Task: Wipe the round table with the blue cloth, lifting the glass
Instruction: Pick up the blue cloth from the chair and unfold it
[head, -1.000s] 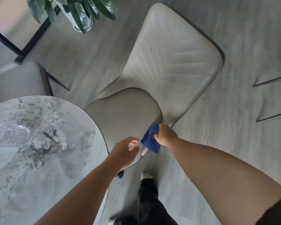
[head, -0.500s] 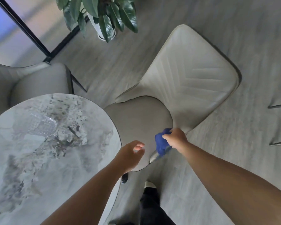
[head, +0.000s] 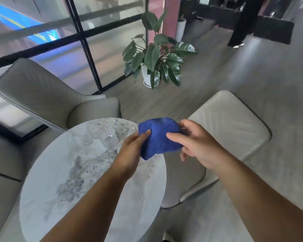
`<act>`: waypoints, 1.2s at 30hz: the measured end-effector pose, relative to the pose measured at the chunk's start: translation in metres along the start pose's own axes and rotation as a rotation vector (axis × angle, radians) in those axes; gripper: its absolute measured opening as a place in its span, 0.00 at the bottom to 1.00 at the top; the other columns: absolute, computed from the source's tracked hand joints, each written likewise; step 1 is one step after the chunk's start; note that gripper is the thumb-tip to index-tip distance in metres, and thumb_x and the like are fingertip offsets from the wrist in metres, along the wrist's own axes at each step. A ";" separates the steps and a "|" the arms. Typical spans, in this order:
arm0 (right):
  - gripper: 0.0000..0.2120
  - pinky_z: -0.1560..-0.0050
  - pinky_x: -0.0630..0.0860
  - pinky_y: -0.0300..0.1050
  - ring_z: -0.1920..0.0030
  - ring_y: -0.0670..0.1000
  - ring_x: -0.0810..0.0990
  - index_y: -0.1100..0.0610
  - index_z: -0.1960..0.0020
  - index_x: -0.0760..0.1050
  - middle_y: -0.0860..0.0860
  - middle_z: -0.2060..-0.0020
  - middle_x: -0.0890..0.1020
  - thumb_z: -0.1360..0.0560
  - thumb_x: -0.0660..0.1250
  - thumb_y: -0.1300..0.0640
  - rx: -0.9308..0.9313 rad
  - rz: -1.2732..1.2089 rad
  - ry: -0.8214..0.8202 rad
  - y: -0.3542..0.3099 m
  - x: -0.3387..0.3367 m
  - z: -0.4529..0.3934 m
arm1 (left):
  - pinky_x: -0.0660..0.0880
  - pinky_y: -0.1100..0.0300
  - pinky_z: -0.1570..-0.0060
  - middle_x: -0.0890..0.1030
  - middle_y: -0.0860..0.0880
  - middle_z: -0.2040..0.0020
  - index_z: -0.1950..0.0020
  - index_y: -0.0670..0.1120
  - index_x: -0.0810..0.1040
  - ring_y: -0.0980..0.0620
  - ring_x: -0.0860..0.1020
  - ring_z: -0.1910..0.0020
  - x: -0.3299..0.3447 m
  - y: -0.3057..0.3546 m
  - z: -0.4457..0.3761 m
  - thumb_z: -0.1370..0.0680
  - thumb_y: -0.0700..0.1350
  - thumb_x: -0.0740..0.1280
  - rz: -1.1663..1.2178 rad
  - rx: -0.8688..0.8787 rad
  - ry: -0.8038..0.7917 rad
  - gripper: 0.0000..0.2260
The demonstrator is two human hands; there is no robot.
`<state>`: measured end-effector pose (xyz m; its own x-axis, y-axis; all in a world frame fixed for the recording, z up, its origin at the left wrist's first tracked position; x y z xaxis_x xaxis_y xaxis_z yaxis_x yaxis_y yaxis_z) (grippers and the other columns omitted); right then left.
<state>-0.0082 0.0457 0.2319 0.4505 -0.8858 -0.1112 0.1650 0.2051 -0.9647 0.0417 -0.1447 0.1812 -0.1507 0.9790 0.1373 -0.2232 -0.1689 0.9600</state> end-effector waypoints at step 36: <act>0.08 0.49 0.78 0.57 0.57 0.48 0.80 0.54 0.50 0.81 0.54 0.57 0.84 0.27 0.76 0.55 -0.624 0.682 -0.427 -0.176 0.264 0.056 | 0.75 0.55 0.57 0.83 0.52 0.60 0.50 0.49 0.82 0.49 0.79 0.60 -0.200 0.150 0.205 0.14 0.53 0.56 -0.806 0.701 0.118 0.17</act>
<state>0.1306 -0.2009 0.3858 0.5732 -0.4132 -0.7076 -0.6762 0.2493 -0.6933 0.2355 -0.3427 0.3481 -0.3063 0.7491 -0.5874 0.2982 0.6615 0.6881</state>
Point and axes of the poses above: each hand's wrist, its own z-axis away from the middle knuckle, its own x-axis out of the palm, y = z × x, the point moved 1 cm from there along -z, towards the middle knuckle
